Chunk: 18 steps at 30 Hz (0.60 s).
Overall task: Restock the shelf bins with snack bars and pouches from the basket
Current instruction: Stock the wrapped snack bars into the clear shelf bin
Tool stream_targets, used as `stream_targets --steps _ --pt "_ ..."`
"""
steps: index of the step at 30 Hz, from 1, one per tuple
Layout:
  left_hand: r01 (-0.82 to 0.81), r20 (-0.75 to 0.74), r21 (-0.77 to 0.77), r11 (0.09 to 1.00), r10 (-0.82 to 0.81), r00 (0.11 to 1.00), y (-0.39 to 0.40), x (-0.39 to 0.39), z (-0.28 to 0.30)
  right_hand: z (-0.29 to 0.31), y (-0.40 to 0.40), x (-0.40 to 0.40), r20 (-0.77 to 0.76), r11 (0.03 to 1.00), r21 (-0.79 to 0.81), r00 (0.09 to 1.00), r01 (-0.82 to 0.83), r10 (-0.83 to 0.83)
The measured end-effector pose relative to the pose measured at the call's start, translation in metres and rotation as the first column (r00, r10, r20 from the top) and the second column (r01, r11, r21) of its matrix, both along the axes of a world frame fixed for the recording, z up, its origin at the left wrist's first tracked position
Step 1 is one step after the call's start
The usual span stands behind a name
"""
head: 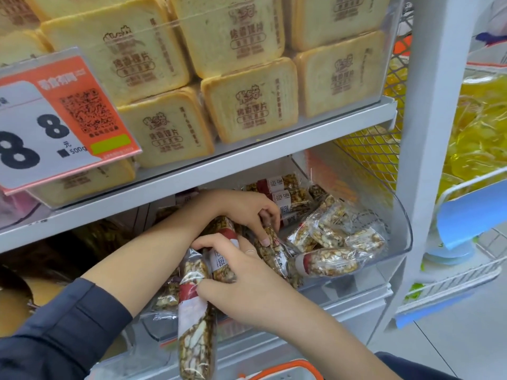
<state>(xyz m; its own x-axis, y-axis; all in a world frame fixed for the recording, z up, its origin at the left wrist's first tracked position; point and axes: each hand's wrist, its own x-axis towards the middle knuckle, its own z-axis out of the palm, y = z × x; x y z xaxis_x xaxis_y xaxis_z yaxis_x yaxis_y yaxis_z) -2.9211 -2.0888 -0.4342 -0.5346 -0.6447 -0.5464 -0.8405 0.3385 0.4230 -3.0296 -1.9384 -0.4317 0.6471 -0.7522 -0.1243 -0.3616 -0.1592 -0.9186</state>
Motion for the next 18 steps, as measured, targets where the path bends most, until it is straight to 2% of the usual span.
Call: stream_targets --steps 8,13,18 --pt "-0.025 -0.068 0.002 1.000 0.025 0.997 -0.001 0.003 0.004 0.002 0.005 0.000 -0.013 0.999 -0.032 1.000 -0.002 0.001" --pt "-0.206 -0.302 -0.131 0.970 0.159 0.940 0.003 0.019 0.022 -0.001 0.006 0.000 -0.010 0.999 -0.042 1.000 -0.004 0.004" --pt "-0.268 -0.431 -0.214 0.939 0.155 0.889 0.013 0.022 0.027 0.000 0.007 0.001 -0.031 0.998 -0.055 0.999 0.003 -0.005"
